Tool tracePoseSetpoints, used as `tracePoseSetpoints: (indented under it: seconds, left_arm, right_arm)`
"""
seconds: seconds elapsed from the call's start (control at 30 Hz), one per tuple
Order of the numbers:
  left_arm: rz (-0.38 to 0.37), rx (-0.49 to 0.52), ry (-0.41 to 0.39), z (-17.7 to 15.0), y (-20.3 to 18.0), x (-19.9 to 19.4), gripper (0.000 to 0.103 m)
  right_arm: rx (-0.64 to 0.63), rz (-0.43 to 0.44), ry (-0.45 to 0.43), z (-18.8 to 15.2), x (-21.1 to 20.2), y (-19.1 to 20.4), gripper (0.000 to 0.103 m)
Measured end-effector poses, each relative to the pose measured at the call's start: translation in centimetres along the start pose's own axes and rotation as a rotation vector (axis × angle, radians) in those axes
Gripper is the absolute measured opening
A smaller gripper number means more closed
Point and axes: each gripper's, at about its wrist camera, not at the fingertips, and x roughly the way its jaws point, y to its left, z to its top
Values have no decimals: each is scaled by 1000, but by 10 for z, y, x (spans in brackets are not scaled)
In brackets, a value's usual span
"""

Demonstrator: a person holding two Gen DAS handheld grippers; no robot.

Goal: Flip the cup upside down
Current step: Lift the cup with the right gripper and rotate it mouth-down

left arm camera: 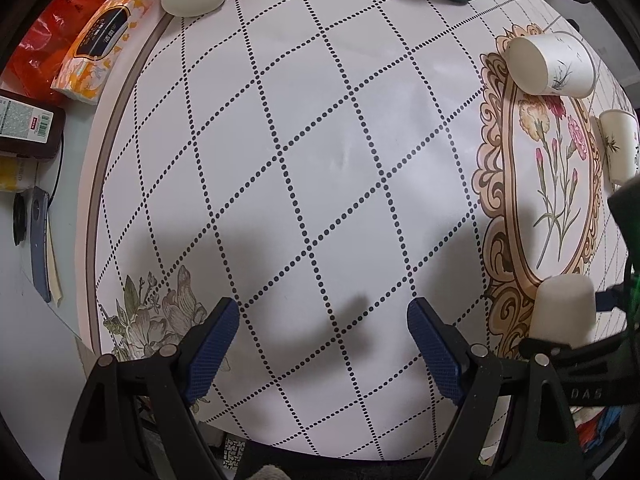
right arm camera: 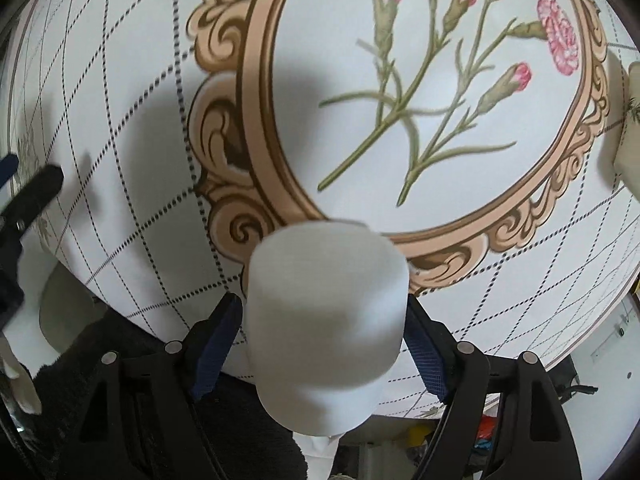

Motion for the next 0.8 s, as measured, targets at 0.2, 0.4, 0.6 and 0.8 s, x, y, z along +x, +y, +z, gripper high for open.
tracePoseSetpoints:
  seconds: [0.2, 0.4, 0.6, 0.8]
  left_arm:
    - [0, 4, -2, -2, 0, 1, 86]
    - [-2, 5, 4, -5, 3, 3, 86]
    - [-8, 17, 13, -1, 4, 6, 86]
    - [-19, 36, 26, 8, -1, 8, 86]
  right_arm:
    - [7, -24, -17, 13, 1, -1, 74]
    - [-2, -31, -77, 13, -6, 1, 70]
    - [38, 3, -233, 5, -40, -9, 70]
    - [143, 50, -528, -6, -78, -28, 70]
